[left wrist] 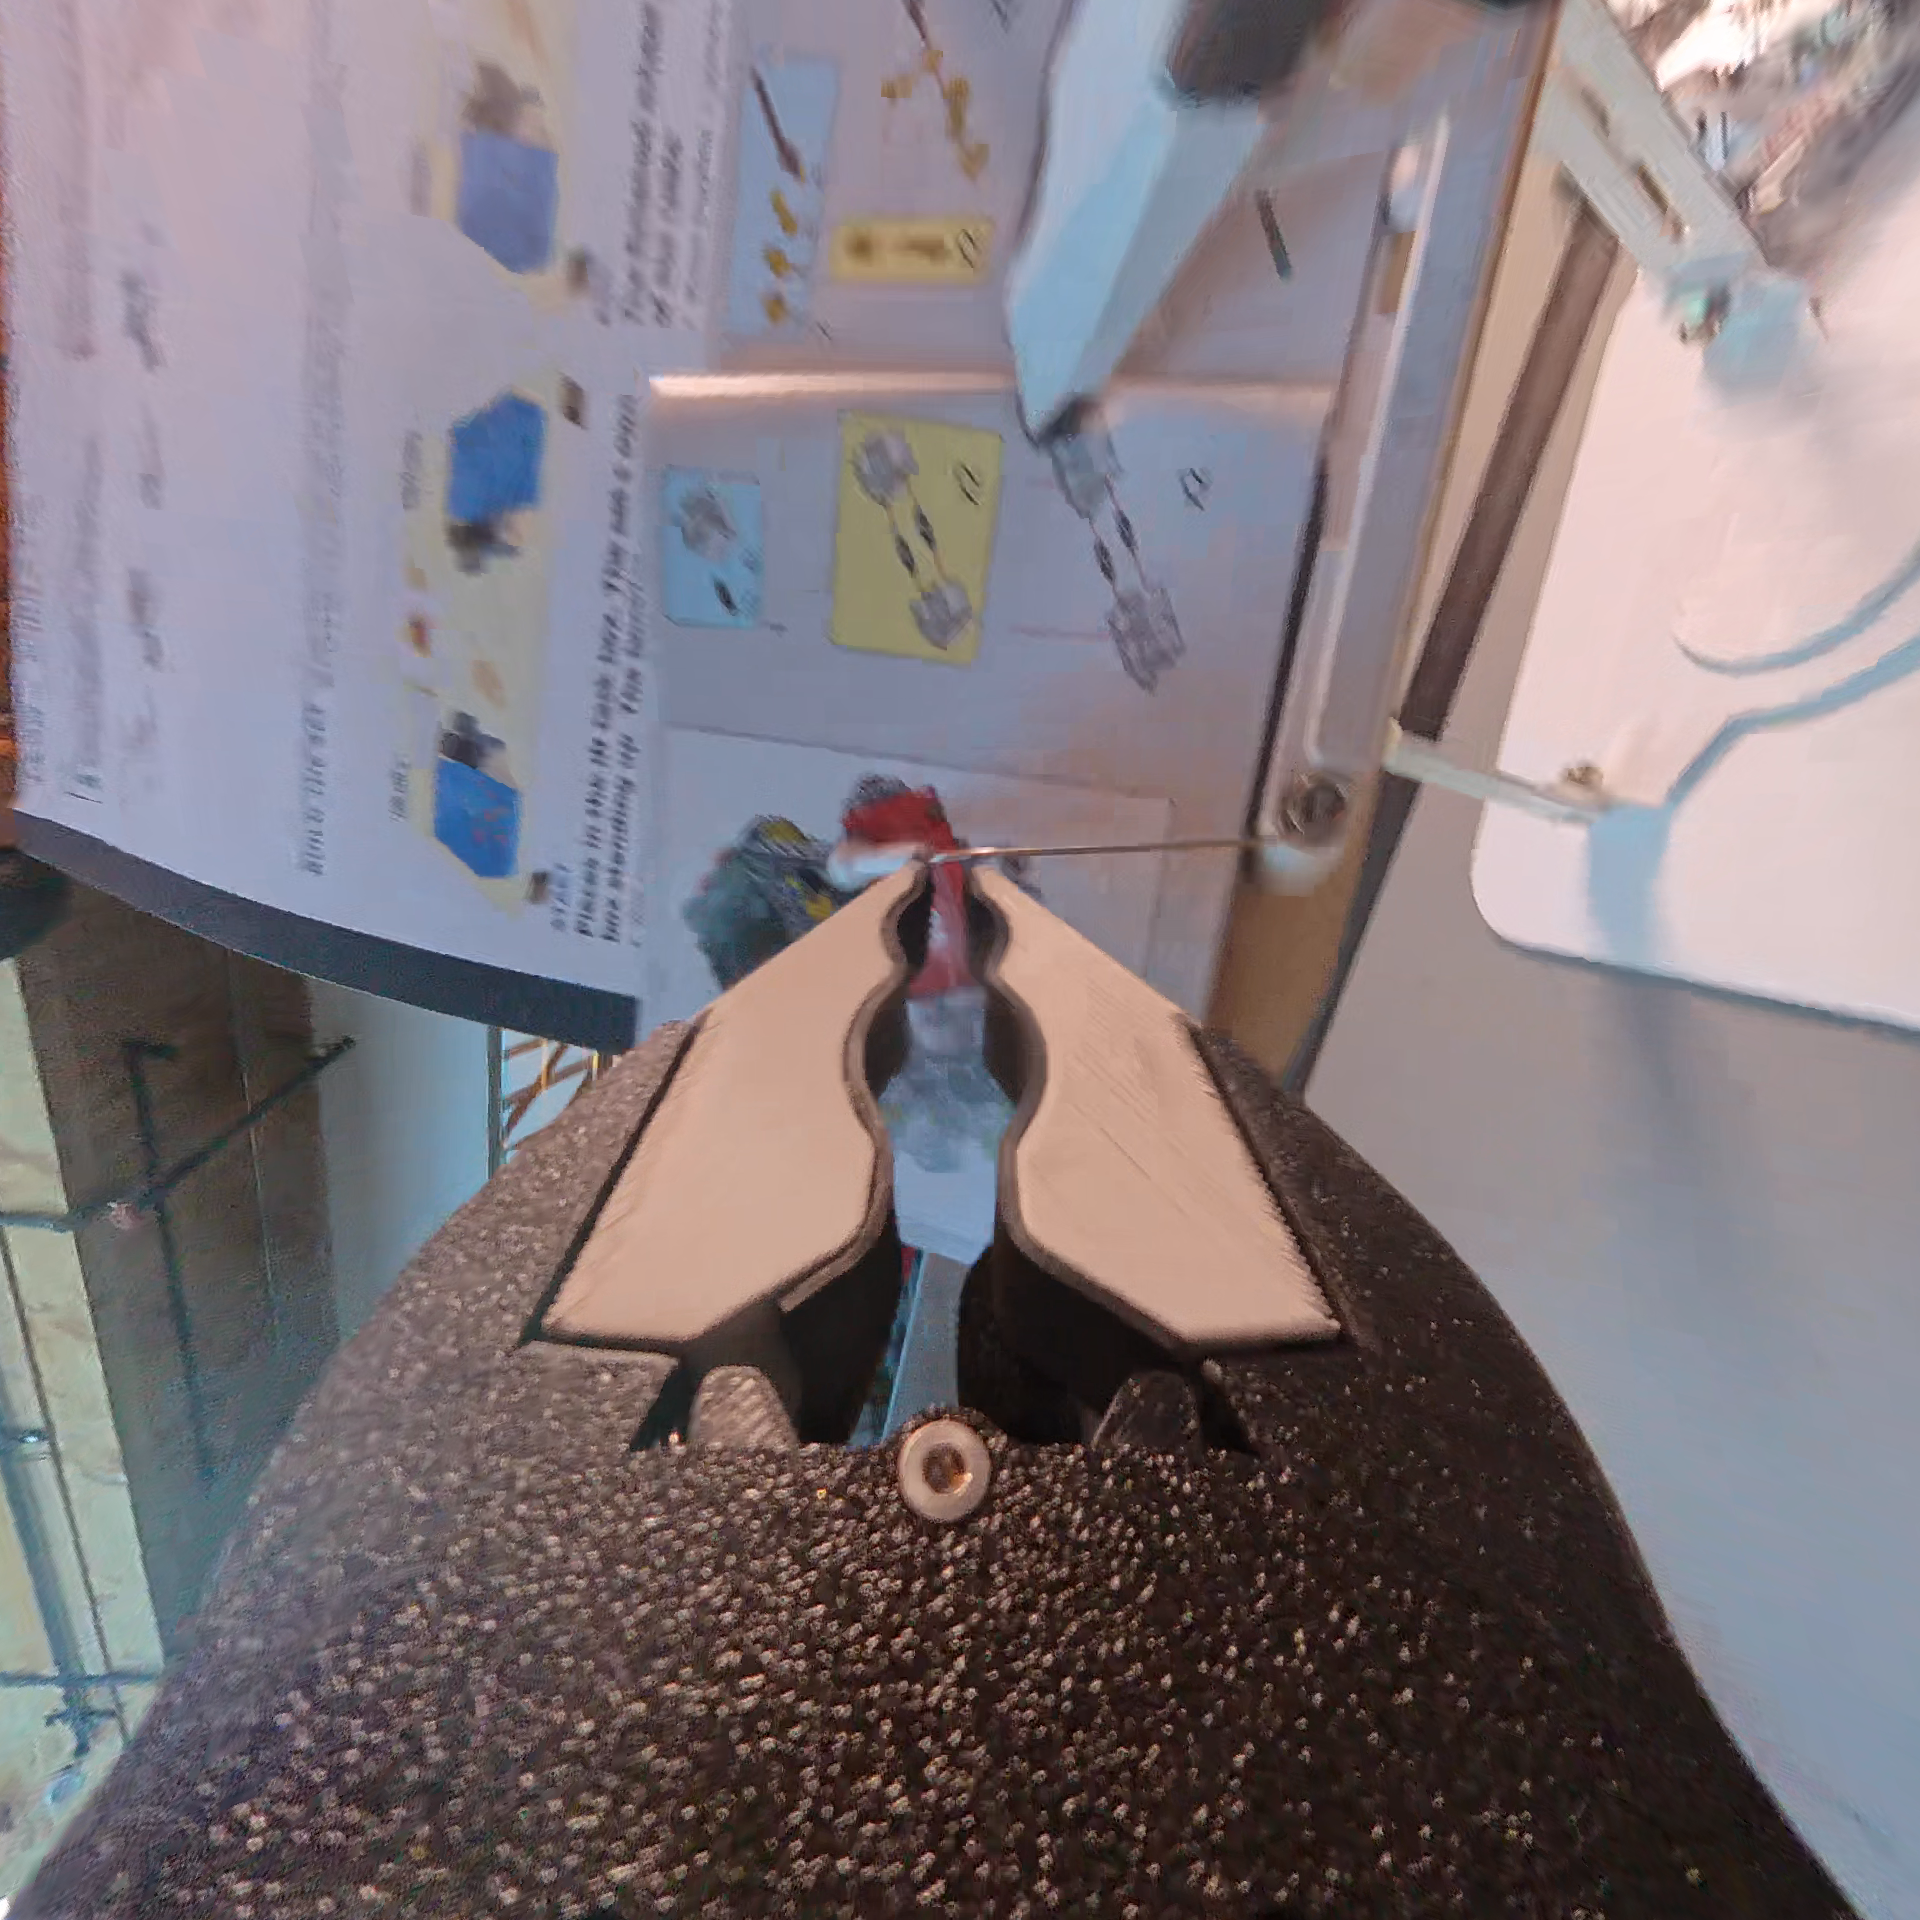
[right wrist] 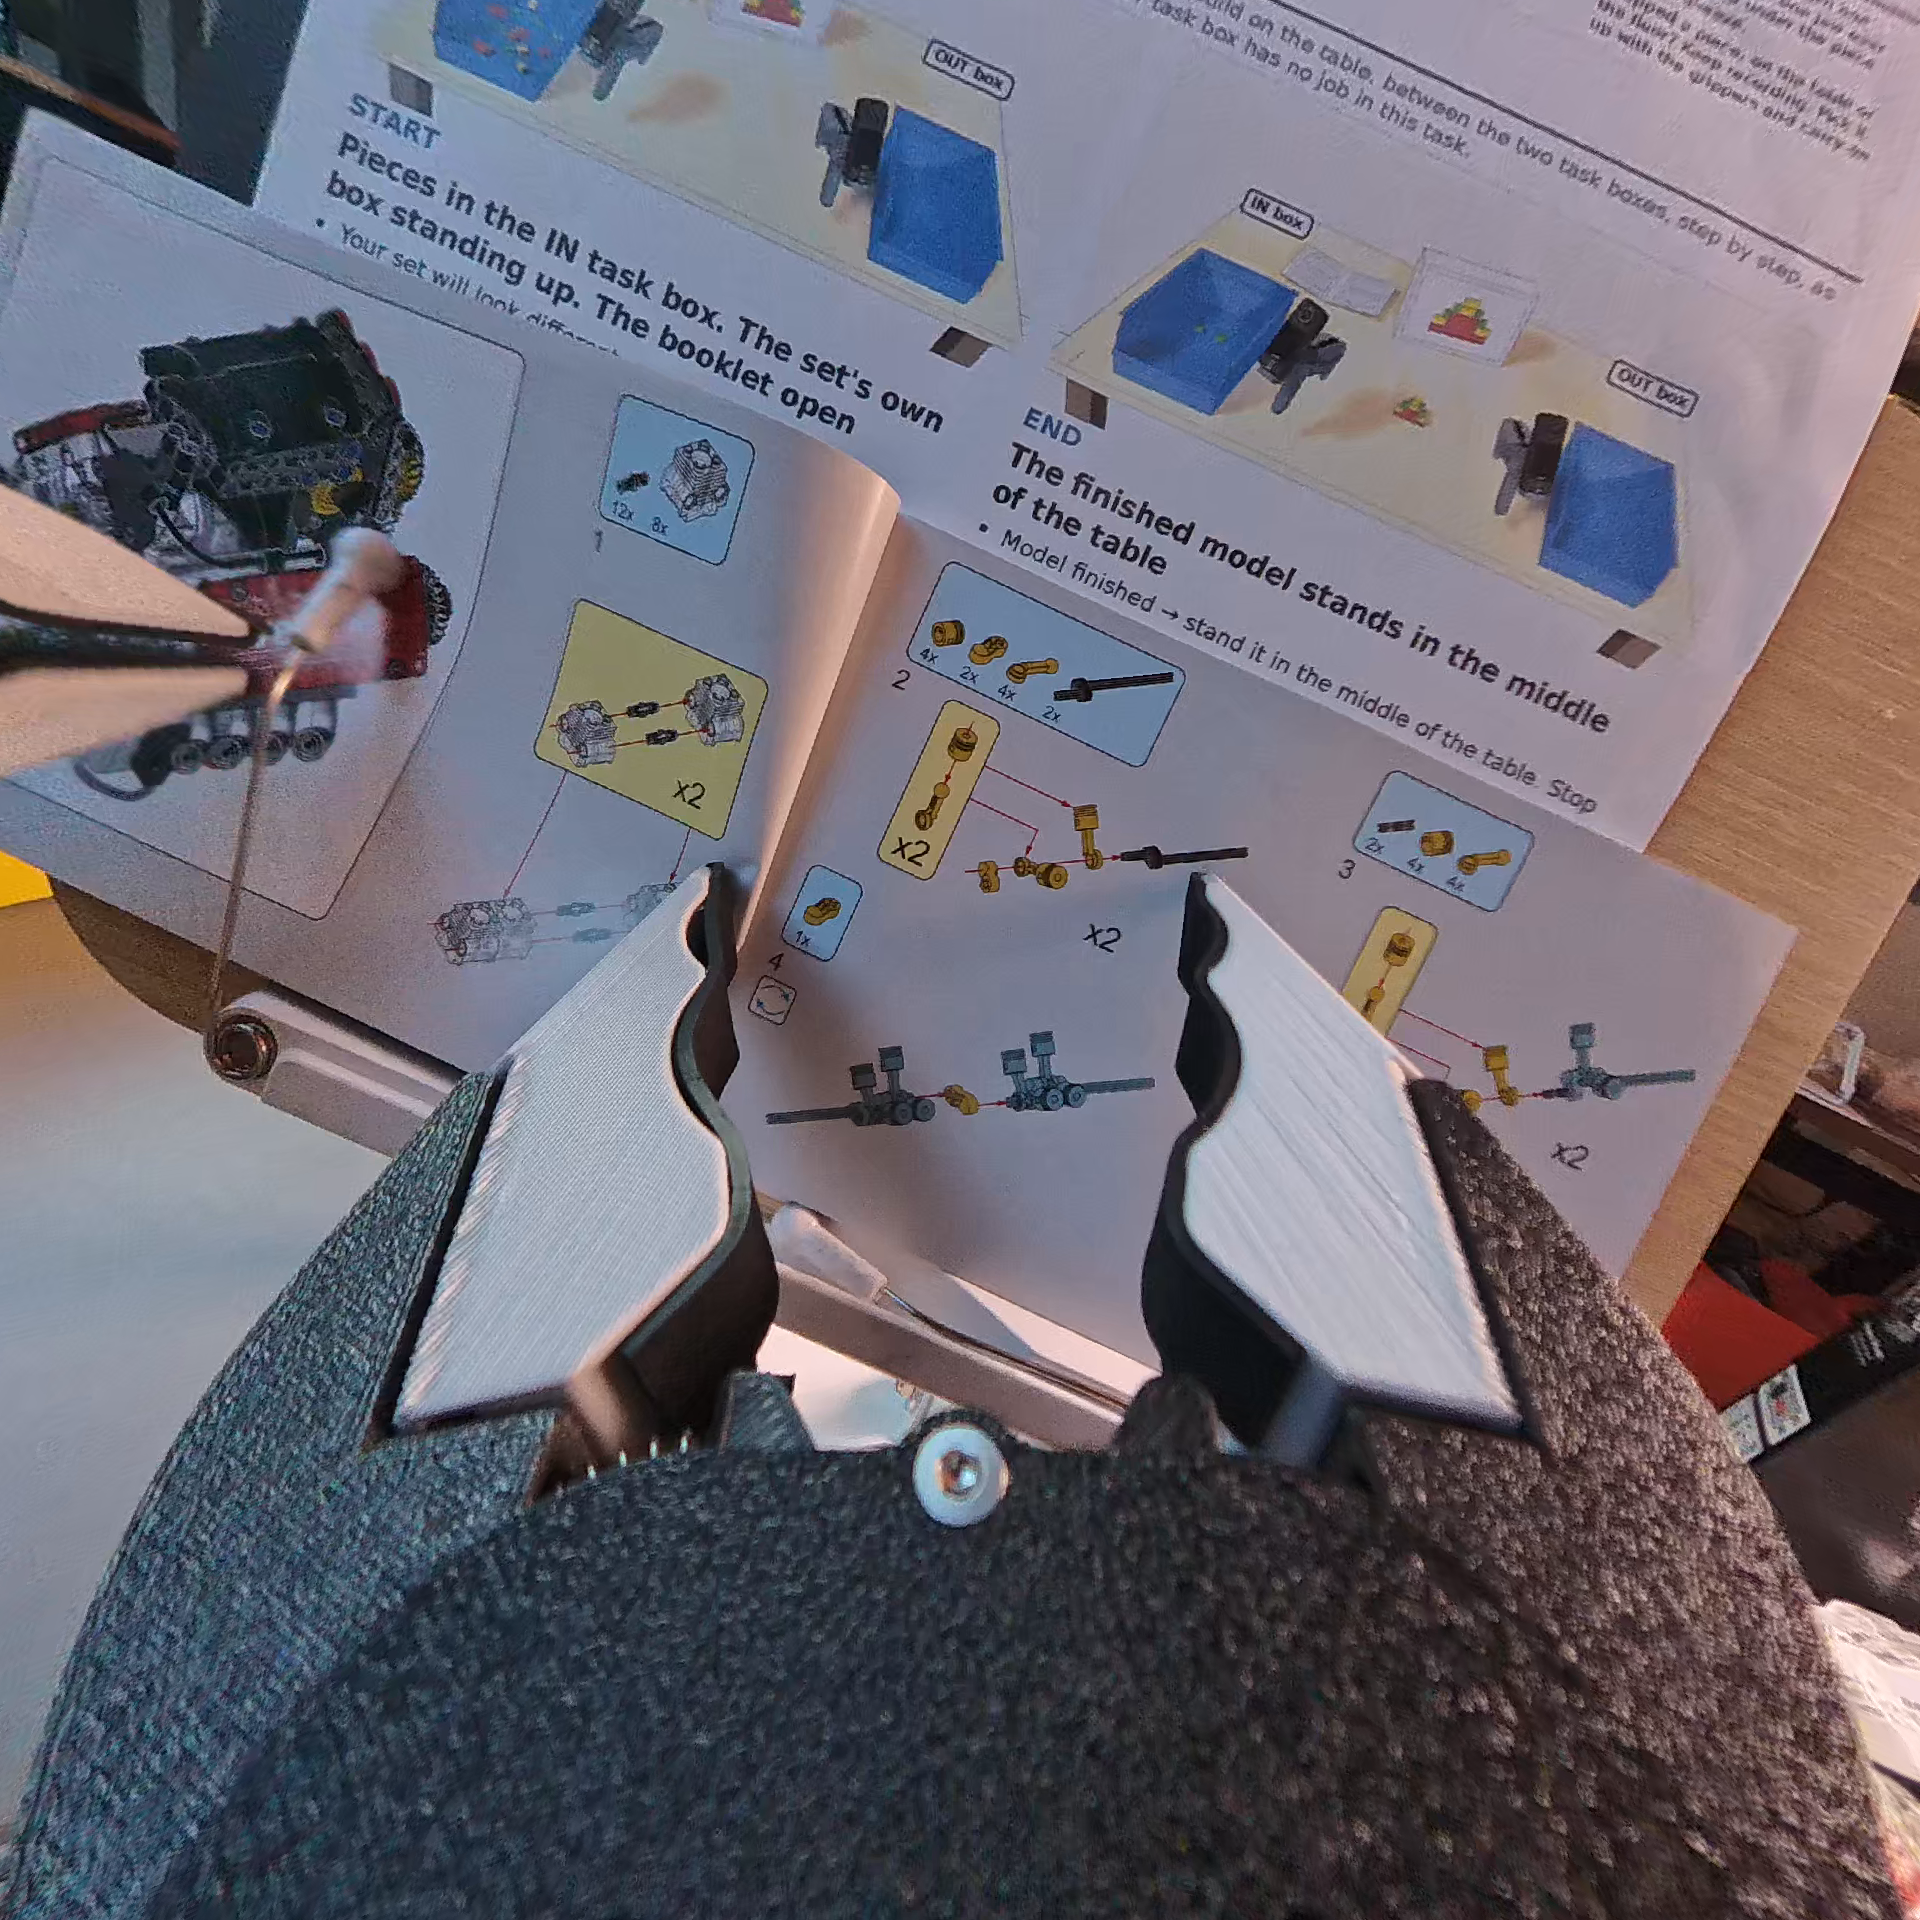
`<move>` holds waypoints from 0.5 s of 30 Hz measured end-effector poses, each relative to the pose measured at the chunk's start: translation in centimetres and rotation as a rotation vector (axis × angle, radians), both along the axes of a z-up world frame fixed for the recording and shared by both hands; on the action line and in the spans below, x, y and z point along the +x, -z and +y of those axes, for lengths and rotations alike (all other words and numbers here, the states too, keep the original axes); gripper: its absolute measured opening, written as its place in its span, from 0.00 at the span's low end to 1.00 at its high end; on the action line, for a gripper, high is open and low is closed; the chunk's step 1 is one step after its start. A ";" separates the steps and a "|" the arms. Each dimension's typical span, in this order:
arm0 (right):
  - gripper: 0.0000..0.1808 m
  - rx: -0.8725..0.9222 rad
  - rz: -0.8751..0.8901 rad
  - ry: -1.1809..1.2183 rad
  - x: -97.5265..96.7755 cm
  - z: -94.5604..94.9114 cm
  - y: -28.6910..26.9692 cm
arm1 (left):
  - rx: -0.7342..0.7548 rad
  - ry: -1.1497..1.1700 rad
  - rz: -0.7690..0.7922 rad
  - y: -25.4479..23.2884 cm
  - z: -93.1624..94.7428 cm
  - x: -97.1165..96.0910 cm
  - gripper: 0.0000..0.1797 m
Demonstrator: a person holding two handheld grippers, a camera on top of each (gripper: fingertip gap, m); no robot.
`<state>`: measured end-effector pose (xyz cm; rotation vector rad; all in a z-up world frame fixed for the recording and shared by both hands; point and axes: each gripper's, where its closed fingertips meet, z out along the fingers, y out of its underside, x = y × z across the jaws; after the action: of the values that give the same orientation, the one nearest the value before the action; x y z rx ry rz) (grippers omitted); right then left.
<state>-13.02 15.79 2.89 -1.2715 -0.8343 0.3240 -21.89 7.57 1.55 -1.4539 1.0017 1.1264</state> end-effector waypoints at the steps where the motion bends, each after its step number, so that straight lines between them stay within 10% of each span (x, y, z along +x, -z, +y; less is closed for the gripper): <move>1: 0.47 -0.002 0.004 0.001 0.0 0.0 0.0 | 0.039 0.039 -0.045 -1.1 0.3 0.8 0.00; 10: 0.47 -0.007 0.008 -0.009 0.0 -0.2 0.1 | 0.095 0.041 -0.972 0.1 -0.6 0.5 0.06; 15: 0.47 -0.012 0.004 -0.001 0.1 -0.2 0.1 | 0.048 0.075 -0.907 0.2 1.2 2.5 0.00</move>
<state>-12.96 15.62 2.76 -1.2810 -0.8306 0.3324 -19.36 8.75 1.38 -1.6223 0.3713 0.3307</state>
